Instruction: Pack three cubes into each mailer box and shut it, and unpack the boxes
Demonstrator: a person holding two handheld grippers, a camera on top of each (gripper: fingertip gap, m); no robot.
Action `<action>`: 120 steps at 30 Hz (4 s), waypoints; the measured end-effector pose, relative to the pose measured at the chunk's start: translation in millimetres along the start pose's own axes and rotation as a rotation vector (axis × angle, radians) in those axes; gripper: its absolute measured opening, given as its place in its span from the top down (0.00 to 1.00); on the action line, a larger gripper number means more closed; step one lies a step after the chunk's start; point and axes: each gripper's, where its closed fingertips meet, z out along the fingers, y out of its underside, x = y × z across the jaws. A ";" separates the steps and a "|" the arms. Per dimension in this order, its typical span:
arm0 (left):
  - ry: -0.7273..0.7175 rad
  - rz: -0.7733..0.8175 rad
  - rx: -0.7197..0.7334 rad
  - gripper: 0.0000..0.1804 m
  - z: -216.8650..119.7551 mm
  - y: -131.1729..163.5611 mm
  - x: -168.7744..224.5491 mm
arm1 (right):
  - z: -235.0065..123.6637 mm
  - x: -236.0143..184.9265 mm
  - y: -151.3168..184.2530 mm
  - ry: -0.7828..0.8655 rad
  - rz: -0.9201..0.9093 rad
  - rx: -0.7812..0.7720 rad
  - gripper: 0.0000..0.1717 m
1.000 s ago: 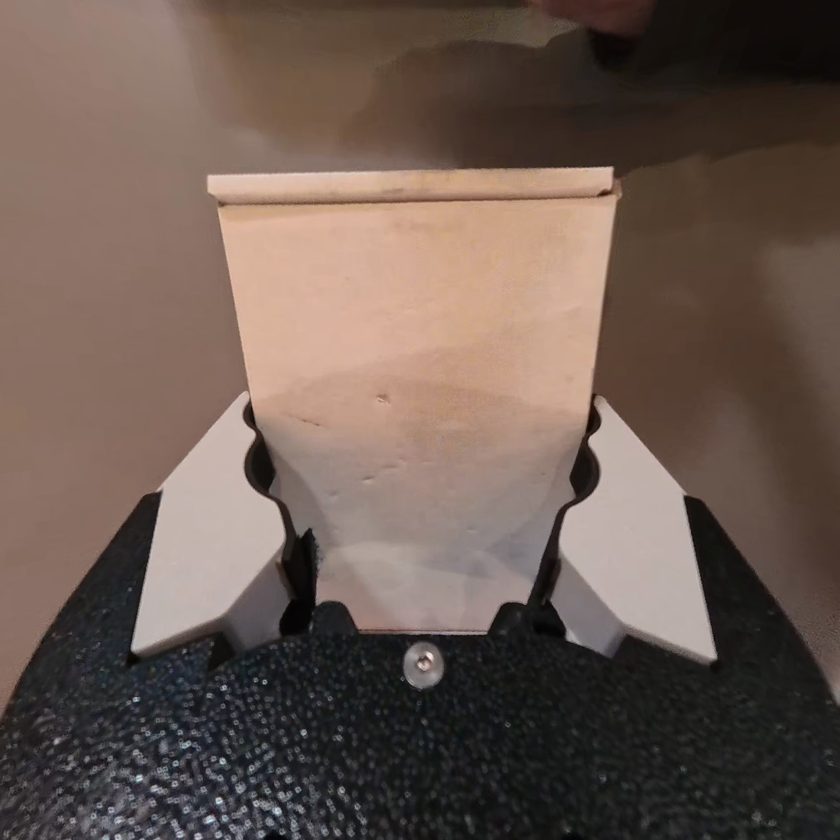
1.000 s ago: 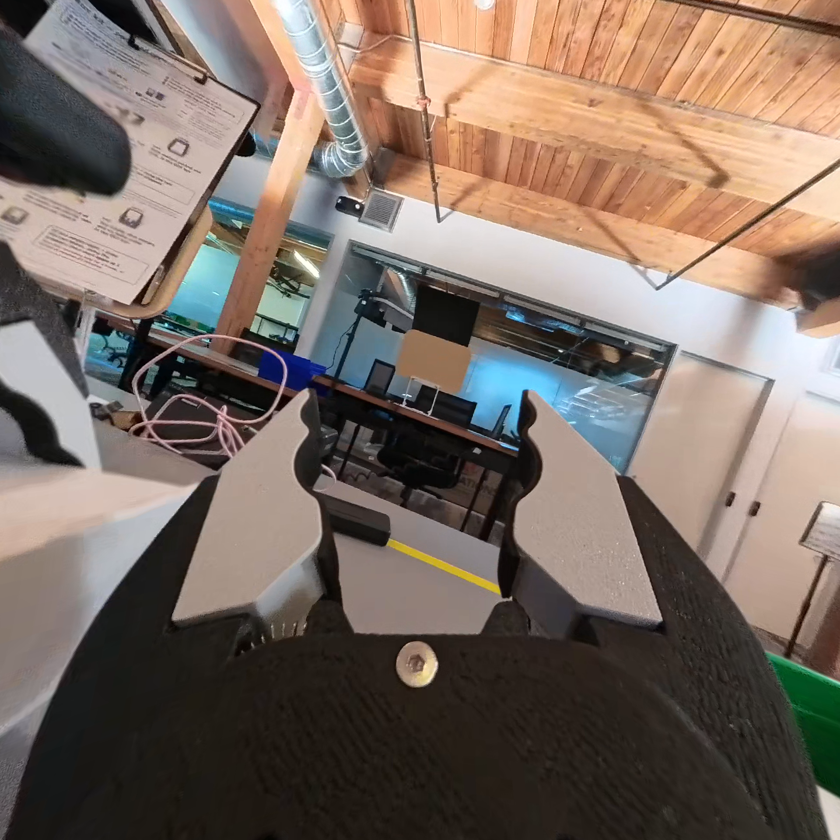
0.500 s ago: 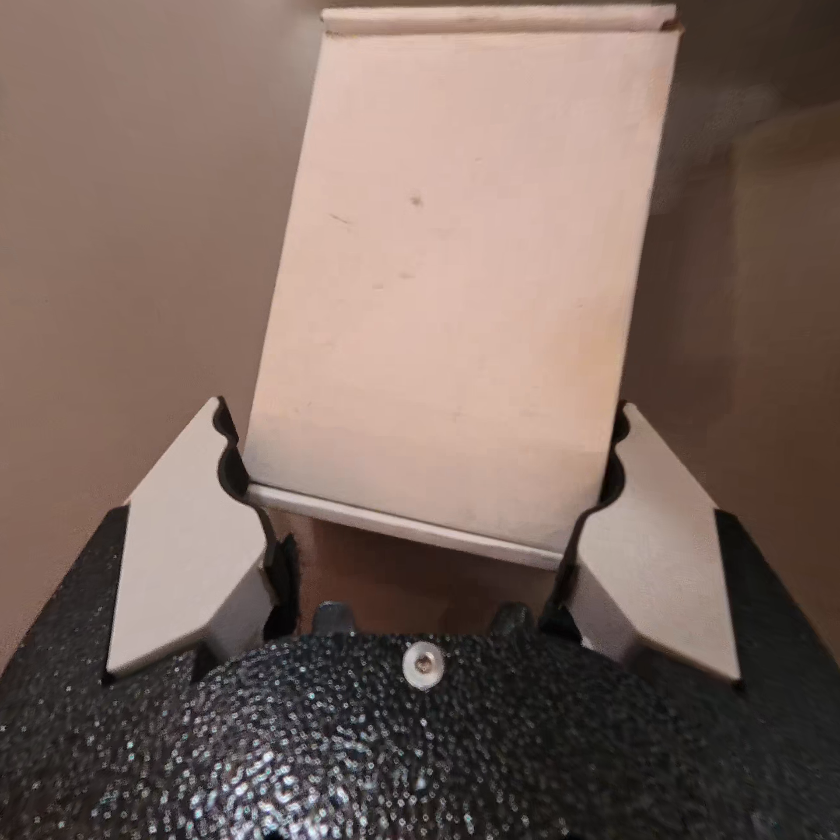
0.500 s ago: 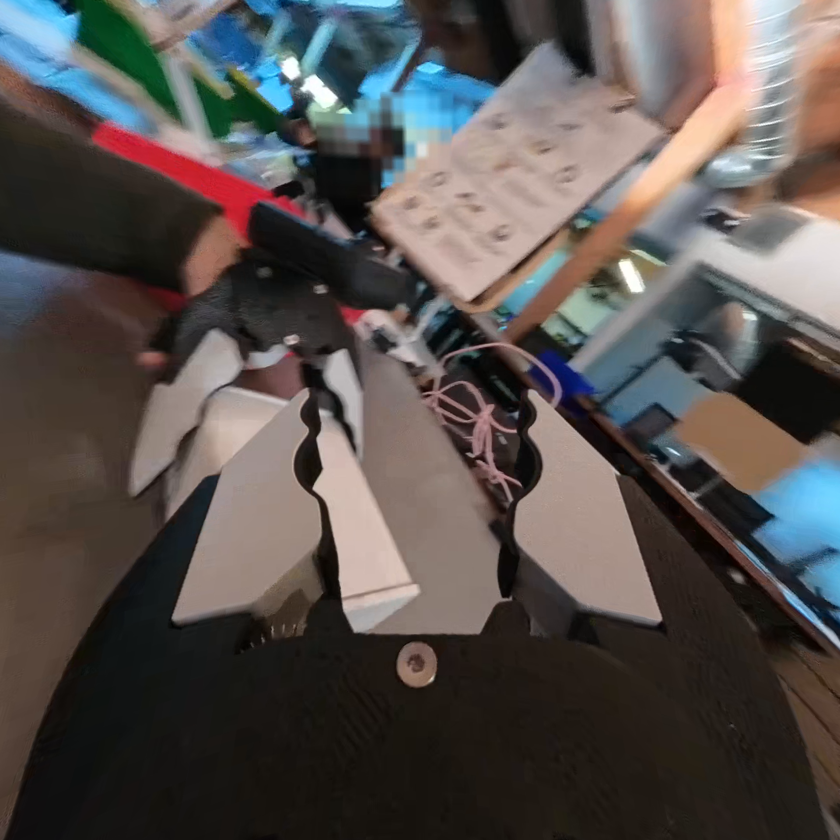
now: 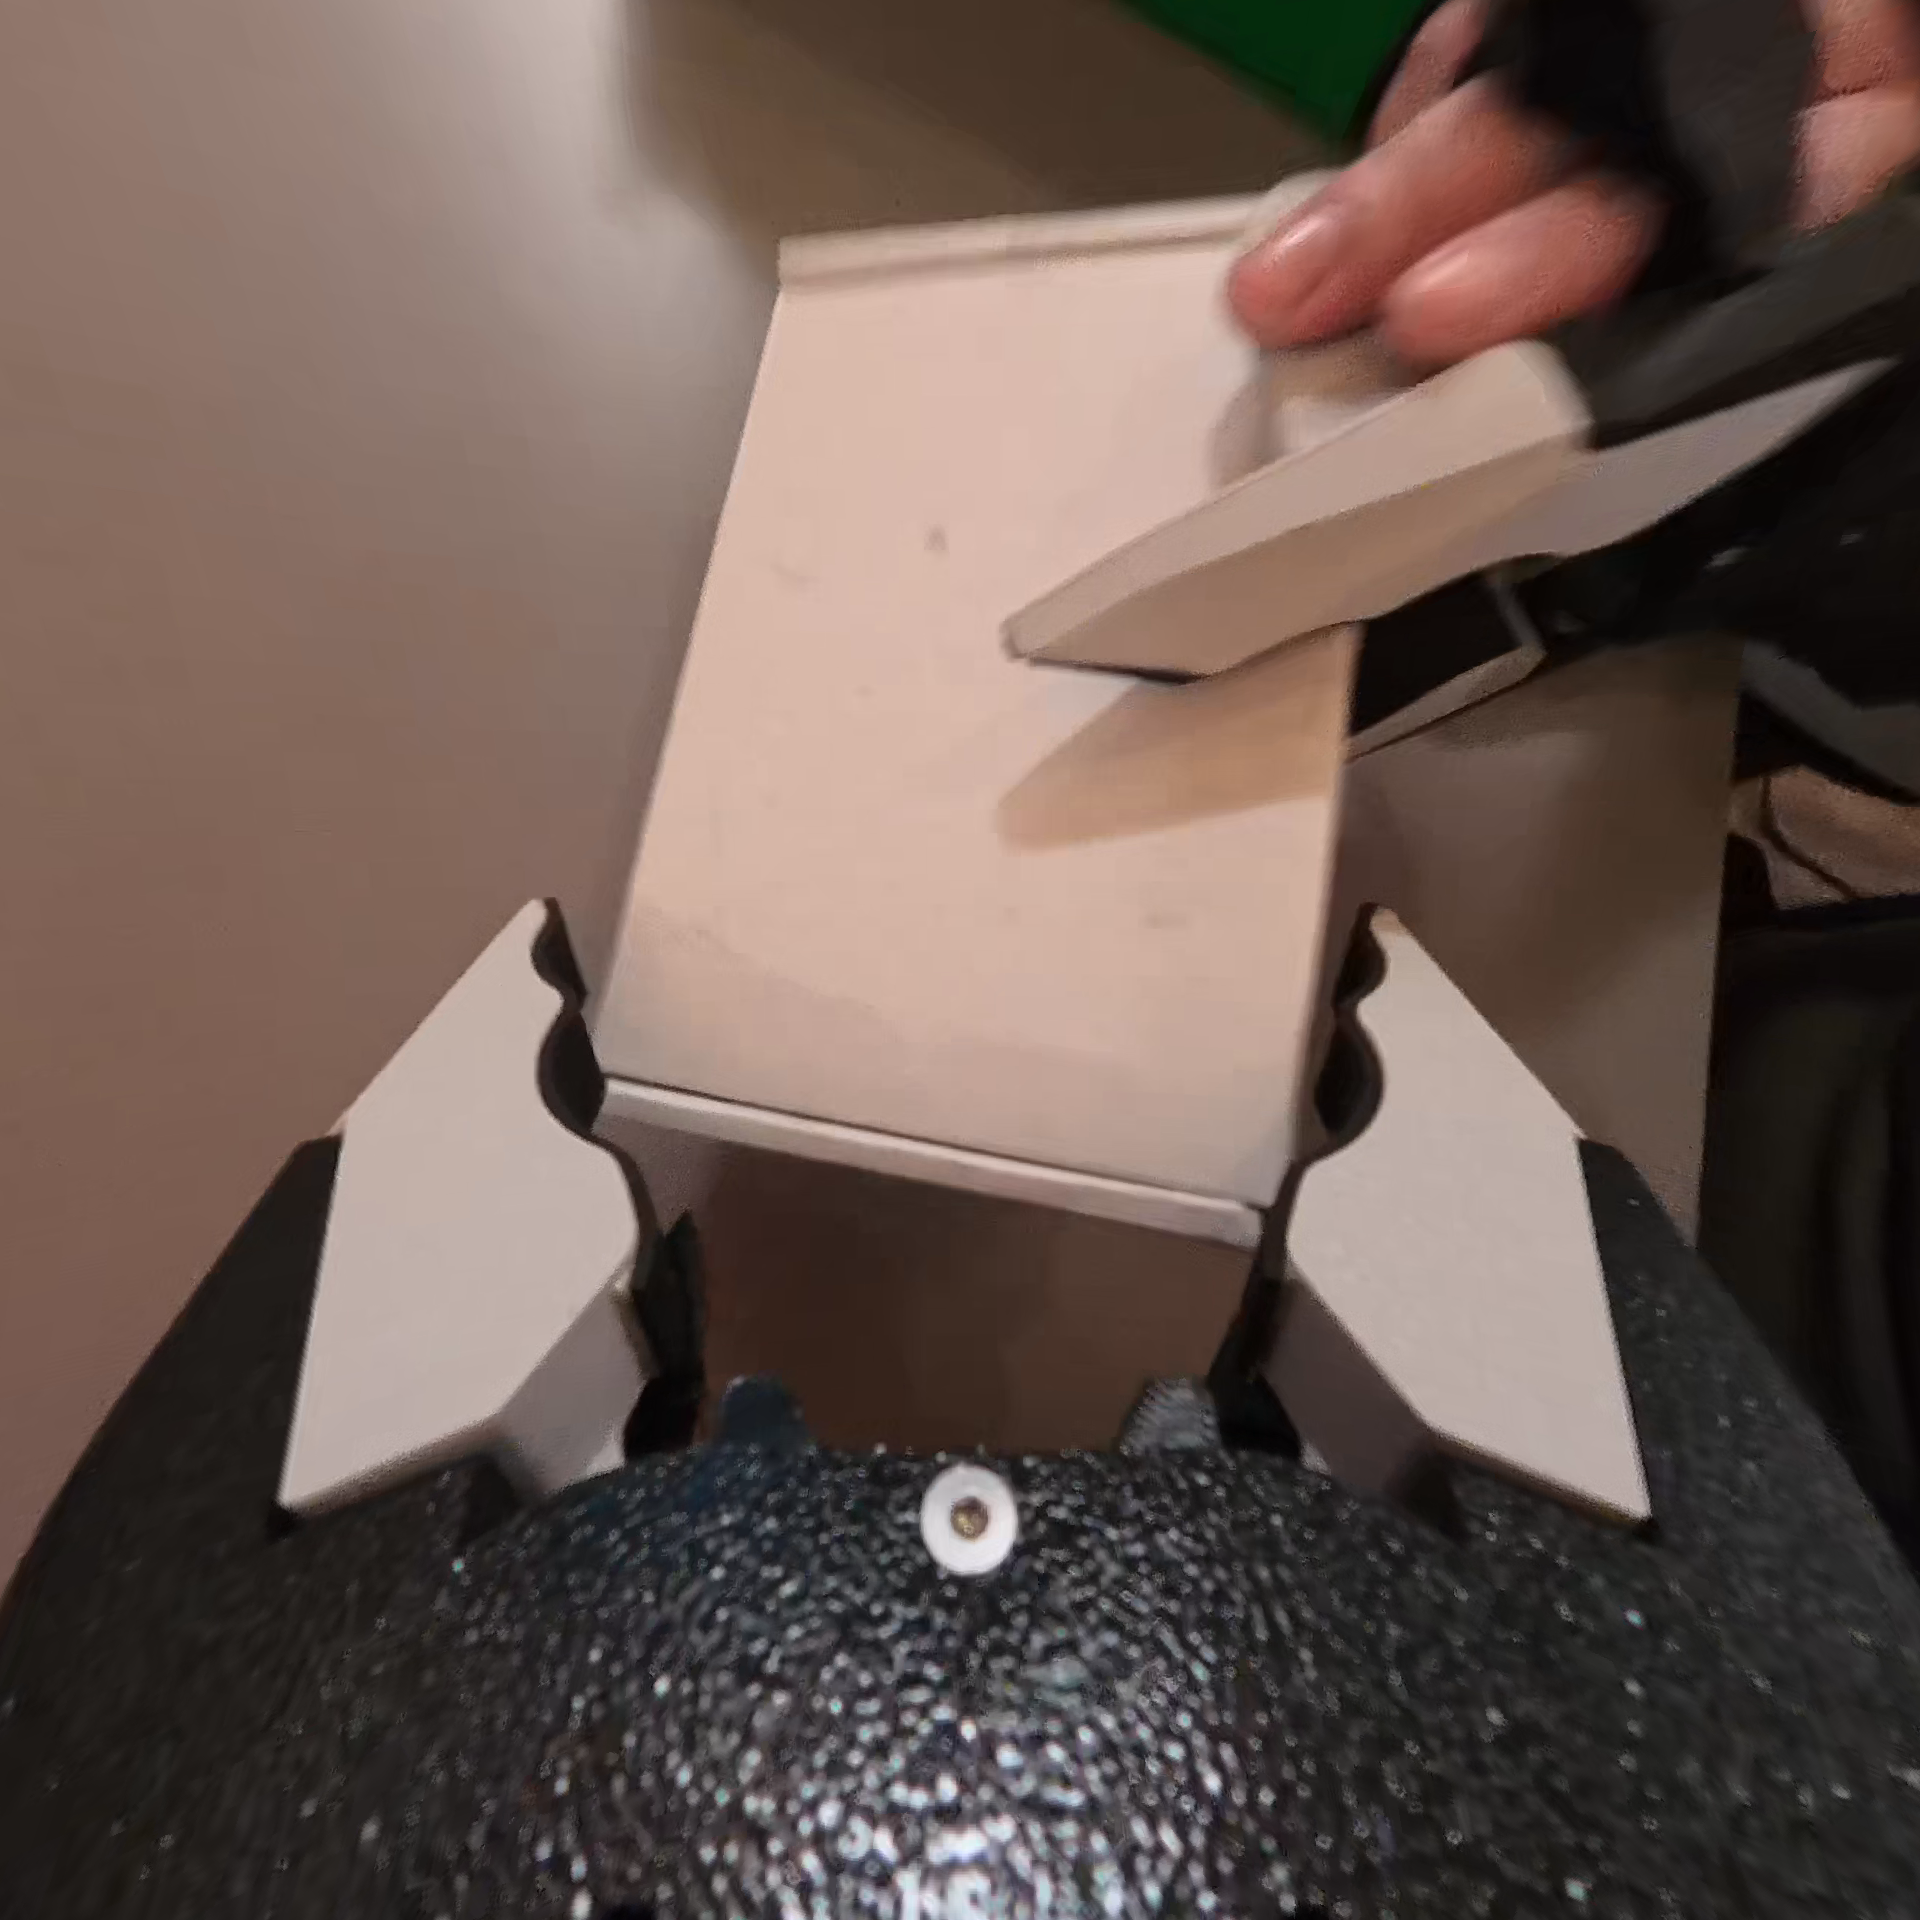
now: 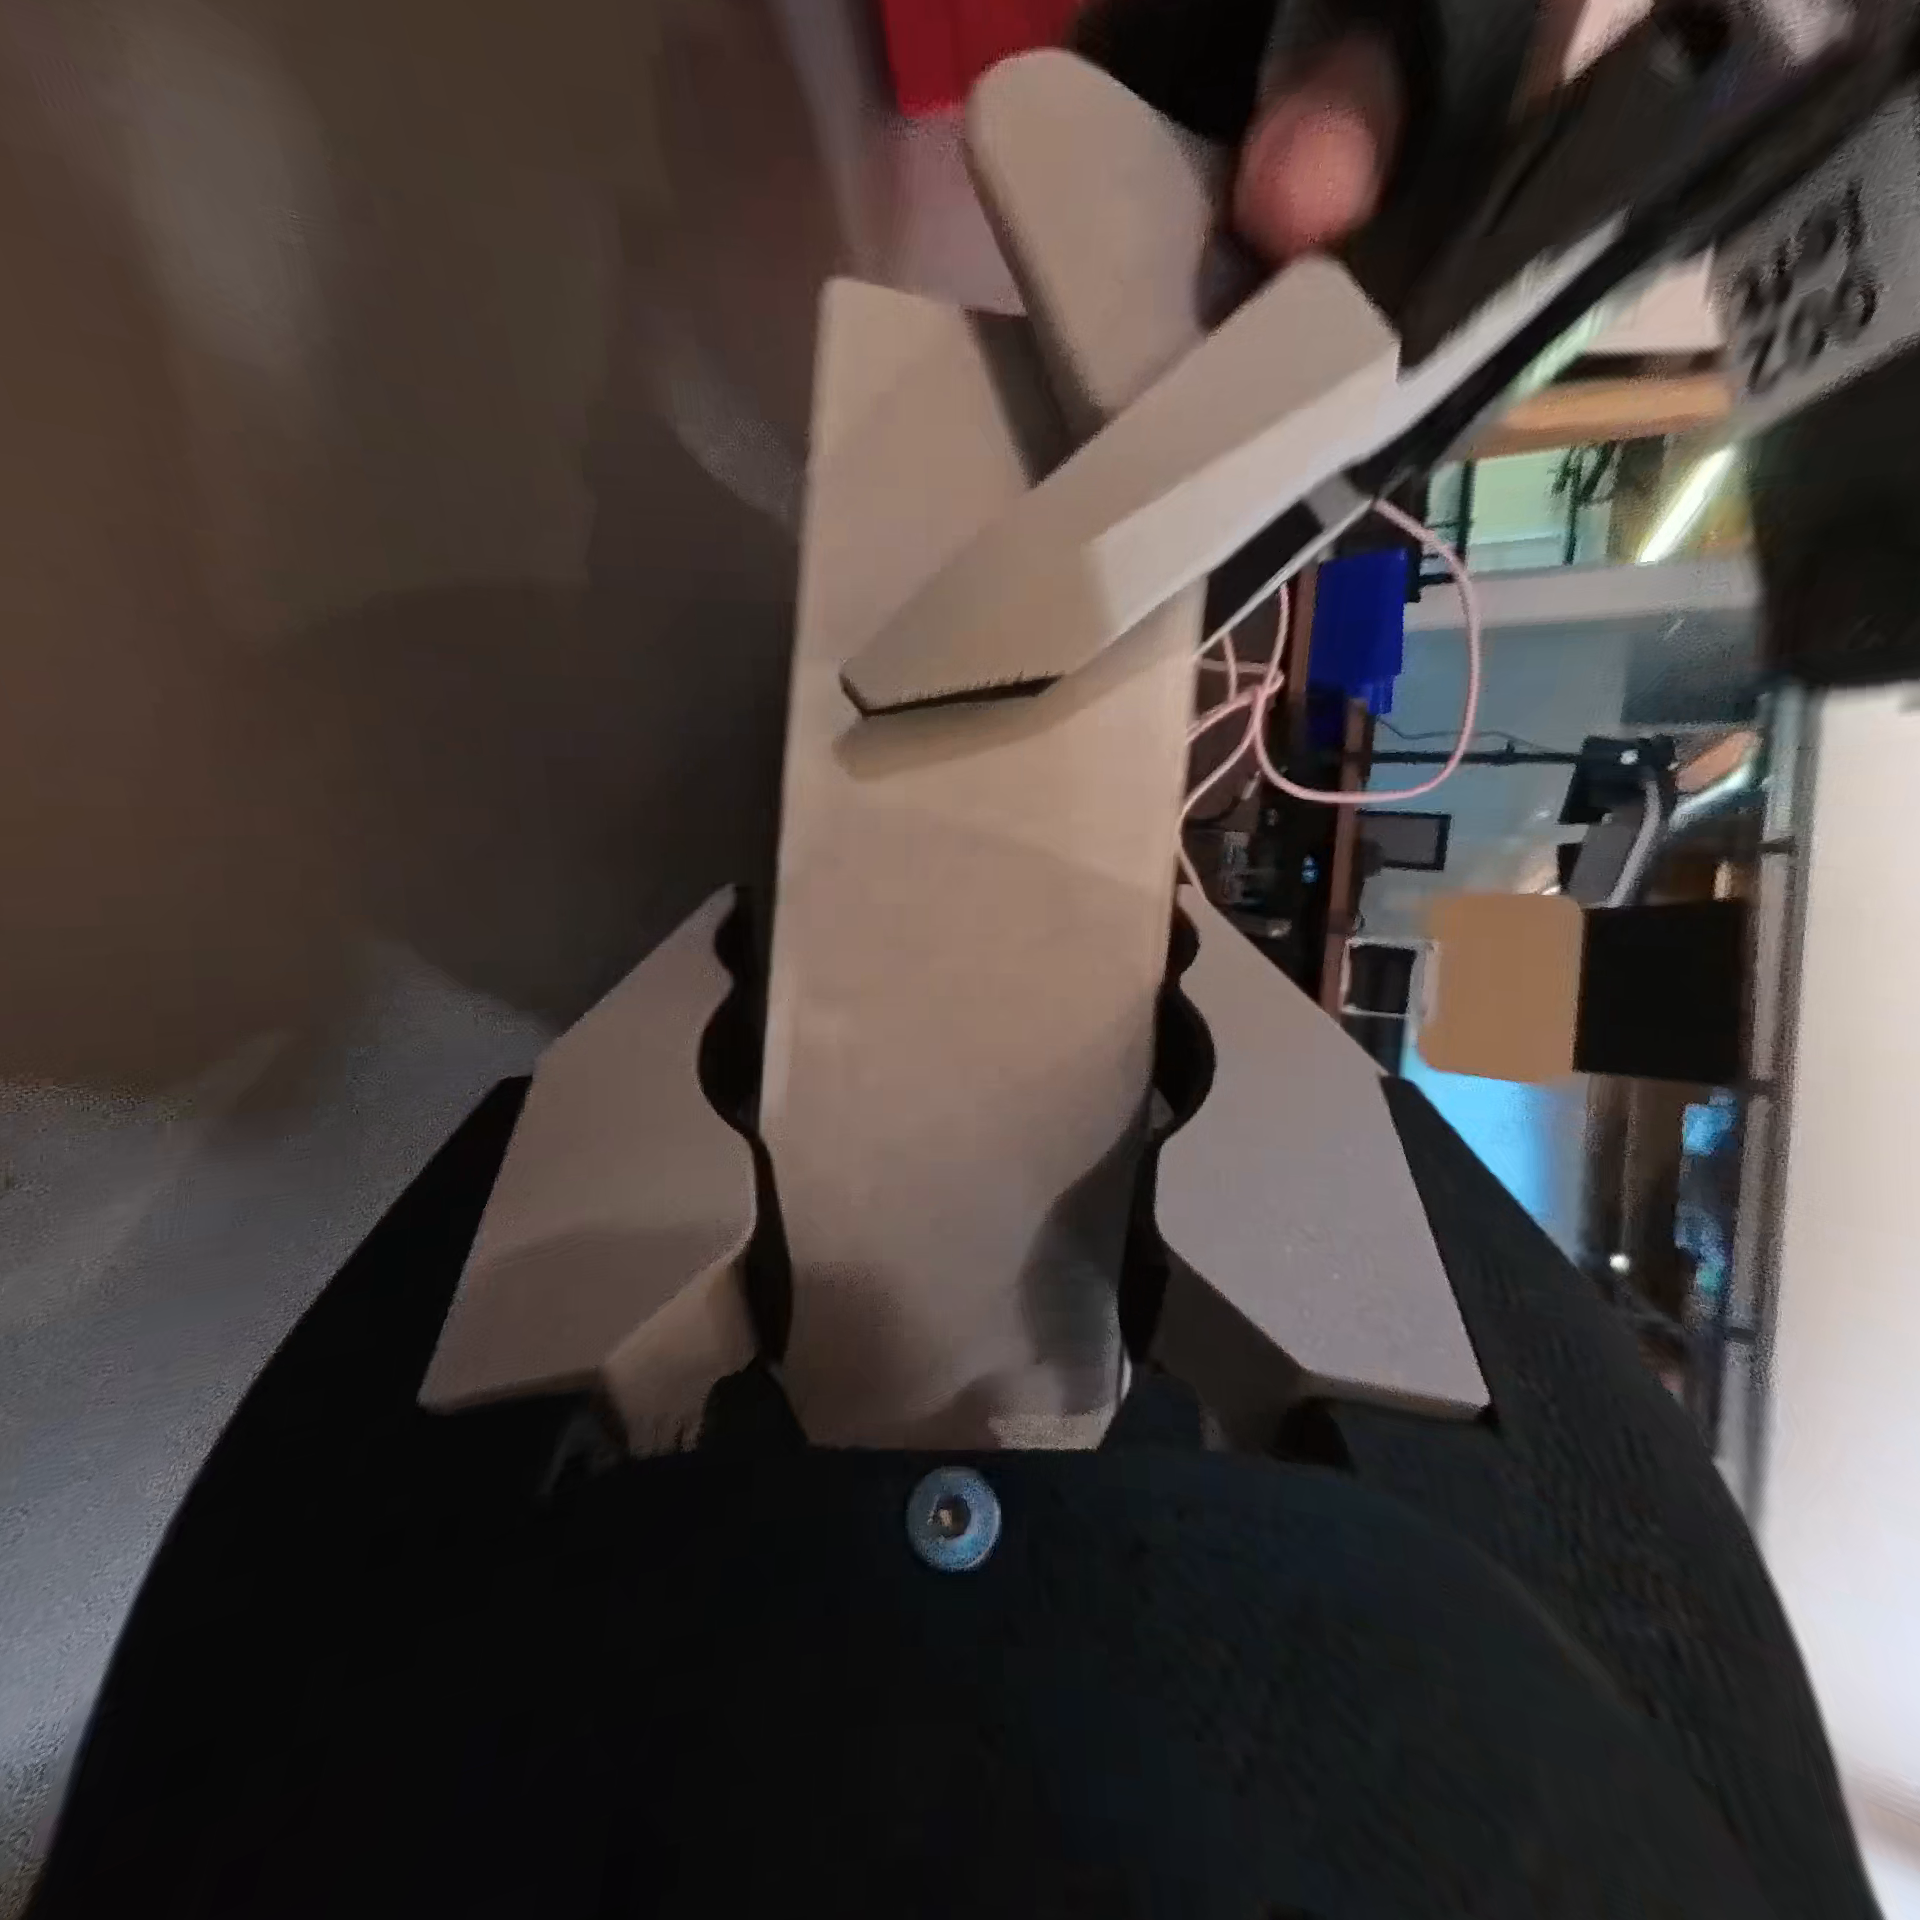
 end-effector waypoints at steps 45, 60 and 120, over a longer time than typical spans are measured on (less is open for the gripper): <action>-0.257 0.331 0.436 0.64 -3.1 0.6 31.0 | -73.9 43.1 -26.5 0.005 0.071 0.054 0.79; -0.367 0.400 0.452 0.64 -6.5 -3.2 24.9 | -84.5 60.0 -21.2 0.067 0.158 0.055 0.82; -0.703 0.925 0.199 0.52 27.9 -6.7 48.6 | -82.4 77.5 9.5 0.085 0.418 -0.096 1.00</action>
